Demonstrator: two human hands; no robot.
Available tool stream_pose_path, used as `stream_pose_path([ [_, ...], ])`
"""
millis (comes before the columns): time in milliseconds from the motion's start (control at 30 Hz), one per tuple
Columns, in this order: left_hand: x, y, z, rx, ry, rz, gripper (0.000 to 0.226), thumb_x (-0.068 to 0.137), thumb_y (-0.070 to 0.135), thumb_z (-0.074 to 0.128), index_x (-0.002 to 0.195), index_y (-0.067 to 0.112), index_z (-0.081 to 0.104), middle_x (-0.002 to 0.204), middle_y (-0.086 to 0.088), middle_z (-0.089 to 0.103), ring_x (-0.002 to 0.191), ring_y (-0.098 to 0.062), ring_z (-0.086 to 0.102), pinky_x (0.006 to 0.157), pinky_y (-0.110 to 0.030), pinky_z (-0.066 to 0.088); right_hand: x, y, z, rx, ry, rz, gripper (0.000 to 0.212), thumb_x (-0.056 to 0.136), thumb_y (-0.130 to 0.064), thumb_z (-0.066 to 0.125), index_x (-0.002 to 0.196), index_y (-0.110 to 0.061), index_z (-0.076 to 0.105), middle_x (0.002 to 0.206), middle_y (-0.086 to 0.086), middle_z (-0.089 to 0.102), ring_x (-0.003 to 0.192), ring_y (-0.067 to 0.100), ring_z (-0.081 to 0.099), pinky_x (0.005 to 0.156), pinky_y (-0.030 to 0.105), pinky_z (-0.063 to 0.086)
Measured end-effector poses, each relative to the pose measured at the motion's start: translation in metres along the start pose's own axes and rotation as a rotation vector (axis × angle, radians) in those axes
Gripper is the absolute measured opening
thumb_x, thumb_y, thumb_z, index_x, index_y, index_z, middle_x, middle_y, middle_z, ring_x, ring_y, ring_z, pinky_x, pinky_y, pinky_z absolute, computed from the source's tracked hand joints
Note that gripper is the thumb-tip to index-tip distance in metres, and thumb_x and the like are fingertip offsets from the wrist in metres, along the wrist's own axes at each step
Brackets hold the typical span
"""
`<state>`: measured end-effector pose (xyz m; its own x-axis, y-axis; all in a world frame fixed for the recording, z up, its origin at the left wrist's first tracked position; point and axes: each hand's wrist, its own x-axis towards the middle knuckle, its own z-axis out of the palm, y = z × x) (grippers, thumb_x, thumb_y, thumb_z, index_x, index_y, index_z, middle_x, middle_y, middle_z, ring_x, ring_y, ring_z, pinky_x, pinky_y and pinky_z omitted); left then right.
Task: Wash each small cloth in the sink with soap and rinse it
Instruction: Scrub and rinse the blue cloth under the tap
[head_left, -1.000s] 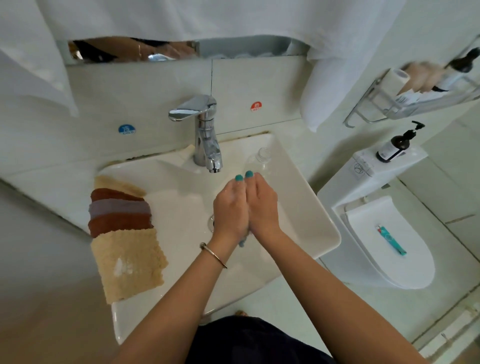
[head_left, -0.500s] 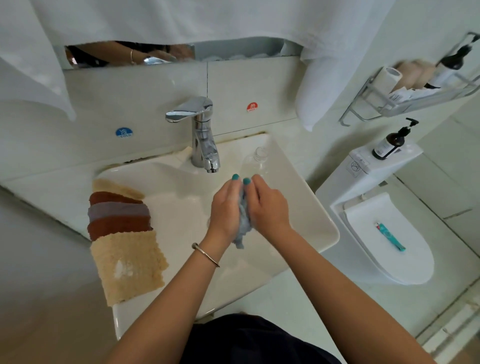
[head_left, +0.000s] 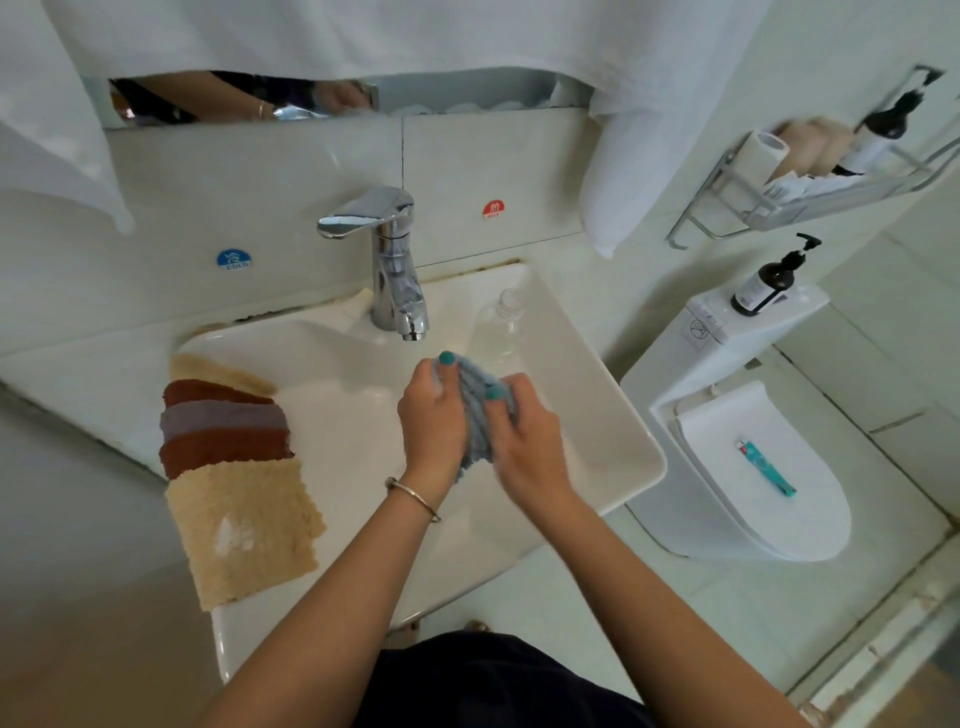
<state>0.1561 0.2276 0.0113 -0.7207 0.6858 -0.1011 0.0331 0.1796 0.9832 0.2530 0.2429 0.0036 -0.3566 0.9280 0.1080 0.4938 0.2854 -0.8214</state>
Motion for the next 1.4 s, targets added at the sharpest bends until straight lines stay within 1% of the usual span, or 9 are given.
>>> stream_pose_path([
  [100, -0.011, 0.006, 0.01, -0.121, -0.006, -0.045, 0.036, 0.099, 0.033, 0.046, 0.066, 0.019, 0.046, 0.062, 0.005, 0.051, 0.061, -0.013, 0.046, 0.061, -0.03, 0.038, 0.007, -0.009, 0.006, -0.074, -0.031, 0.019, 0.027, 0.099, -0.042, 0.04, 0.08, -0.024, 0.038, 0.062, 0.001, 0.053, 0.059, 0.027, 0.053, 0.057, 0.043, 0.041],
  [467, -0.027, 0.009, 0.016, -0.11, -0.089, -0.025, 0.03, 0.098, 0.02, 0.05, 0.069, 0.013, 0.052, 0.064, 0.001, 0.056, 0.058, -0.006, 0.048, 0.06, -0.026, 0.041, 0.025, -0.016, 0.003, 0.09, 0.1, 0.177, 0.038, 0.102, -0.029, 0.044, 0.065, -0.026, 0.034, 0.056, -0.007, 0.042, 0.054, 0.013, 0.039, 0.059, 0.04, 0.036],
  [600, -0.006, 0.006, 0.008, -0.151, 0.015, -0.072, 0.035, 0.097, 0.018, 0.049, 0.063, 0.014, 0.043, 0.056, 0.006, 0.047, 0.051, -0.004, 0.038, 0.053, -0.026, 0.034, 0.008, -0.02, 0.007, 0.079, -0.011, -0.027, 0.037, 0.098, -0.033, 0.047, 0.065, -0.031, 0.031, 0.049, -0.009, 0.04, 0.049, 0.01, 0.035, 0.052, 0.039, 0.033],
  [733, -0.022, 0.007, 0.016, -0.138, -0.081, -0.027, 0.03, 0.099, 0.021, 0.049, 0.07, 0.013, 0.046, 0.061, 0.0, 0.051, 0.054, -0.007, 0.045, 0.055, -0.026, 0.039, 0.035, -0.017, 0.001, -0.008, 0.021, 0.124, 0.039, 0.101, -0.035, 0.042, 0.065, -0.026, 0.034, 0.055, -0.006, 0.043, 0.054, 0.016, 0.039, 0.059, 0.042, 0.038],
  [900, -0.004, 0.011, 0.01, -0.258, 0.005, -0.103, 0.032, 0.097, 0.016, 0.05, 0.066, 0.019, 0.049, 0.059, 0.006, 0.051, 0.054, -0.007, 0.046, 0.057, -0.026, 0.039, 0.02, -0.016, 0.007, -0.115, -0.132, -0.047, 0.033, 0.094, -0.05, 0.033, 0.067, -0.031, 0.031, 0.057, -0.003, 0.045, 0.057, 0.024, 0.045, 0.057, 0.041, 0.035],
  [1033, -0.015, 0.011, 0.017, -0.114, -0.055, -0.011, 0.032, 0.099, 0.018, 0.048, 0.067, 0.016, 0.045, 0.059, 0.004, 0.051, 0.056, -0.01, 0.045, 0.059, -0.031, 0.039, 0.035, -0.01, 0.004, -0.197, -0.07, 0.05, 0.022, 0.101, -0.023, 0.041, 0.08, -0.021, 0.045, 0.07, -0.004, 0.051, 0.06, 0.01, 0.045, 0.062, 0.039, 0.036],
  [1167, -0.001, 0.012, 0.011, -0.195, -0.009, -0.047, 0.033, 0.099, 0.015, 0.047, 0.066, 0.017, 0.047, 0.055, 0.009, 0.052, 0.052, -0.003, 0.045, 0.059, -0.027, 0.039, 0.021, -0.015, 0.002, -0.156, -0.114, -0.144, 0.023, 0.098, -0.028, 0.046, 0.075, -0.028, 0.043, 0.064, 0.003, 0.053, 0.06, 0.023, 0.05, 0.058, 0.037, 0.039],
  [1233, -0.018, 0.013, 0.018, -0.091, -0.126, 0.016, 0.031, 0.101, 0.019, 0.045, 0.069, 0.016, 0.047, 0.061, 0.005, 0.054, 0.053, 0.0, 0.047, 0.056, -0.018, 0.039, 0.035, -0.013, -0.002, -0.093, -0.035, 0.017, 0.012, 0.094, -0.015, 0.051, 0.082, -0.014, 0.054, 0.07, 0.007, 0.054, 0.061, 0.025, 0.052, 0.055, 0.033, 0.036],
  [1400, -0.004, 0.007, 0.015, -0.173, -0.056, -0.111, 0.032, 0.1, 0.02, 0.047, 0.068, 0.013, 0.049, 0.062, 0.003, 0.052, 0.056, -0.006, 0.046, 0.058, -0.025, 0.038, 0.015, -0.008, 0.006, -0.204, -0.004, -0.115, 0.032, 0.099, -0.028, 0.043, 0.067, -0.025, 0.035, 0.055, -0.005, 0.043, 0.053, 0.02, 0.041, 0.052, 0.037, 0.034],
])
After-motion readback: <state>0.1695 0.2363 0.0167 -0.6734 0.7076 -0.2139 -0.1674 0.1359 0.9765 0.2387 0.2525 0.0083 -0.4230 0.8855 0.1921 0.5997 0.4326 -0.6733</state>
